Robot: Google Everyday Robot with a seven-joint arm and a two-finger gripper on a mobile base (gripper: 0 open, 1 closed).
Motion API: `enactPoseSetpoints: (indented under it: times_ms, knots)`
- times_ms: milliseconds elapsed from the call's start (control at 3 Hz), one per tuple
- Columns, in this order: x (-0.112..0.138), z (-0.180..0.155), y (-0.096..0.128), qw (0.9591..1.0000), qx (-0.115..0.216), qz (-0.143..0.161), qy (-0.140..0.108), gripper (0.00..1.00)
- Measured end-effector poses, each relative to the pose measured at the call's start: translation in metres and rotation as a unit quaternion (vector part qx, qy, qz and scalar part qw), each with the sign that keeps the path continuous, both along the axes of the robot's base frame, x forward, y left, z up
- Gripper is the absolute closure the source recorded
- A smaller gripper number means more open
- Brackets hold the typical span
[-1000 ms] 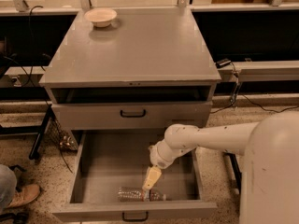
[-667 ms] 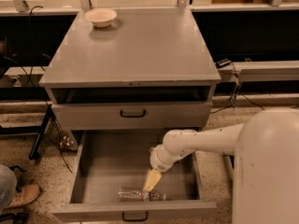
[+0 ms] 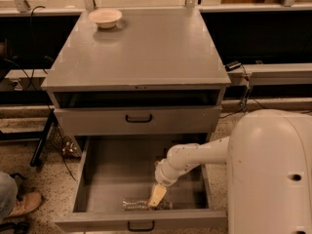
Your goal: Pick water bottle from middle drawer and place on counter
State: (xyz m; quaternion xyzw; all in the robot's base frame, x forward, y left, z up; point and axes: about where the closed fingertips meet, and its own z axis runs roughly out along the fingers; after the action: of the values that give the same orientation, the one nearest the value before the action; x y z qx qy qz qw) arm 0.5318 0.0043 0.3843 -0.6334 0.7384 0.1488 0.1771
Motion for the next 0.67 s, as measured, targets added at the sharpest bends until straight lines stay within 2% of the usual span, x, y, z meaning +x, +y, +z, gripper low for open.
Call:
enactPoseSetpoints:
  times_ms: [333,667]
  knots:
    - [-0.005,-0.011,0.002,1.0,0.0,0.004,0.006,0.0]
    - [-0.016,-0.021,0.007,0.9999,0.002,0.012,0.012,0.18]
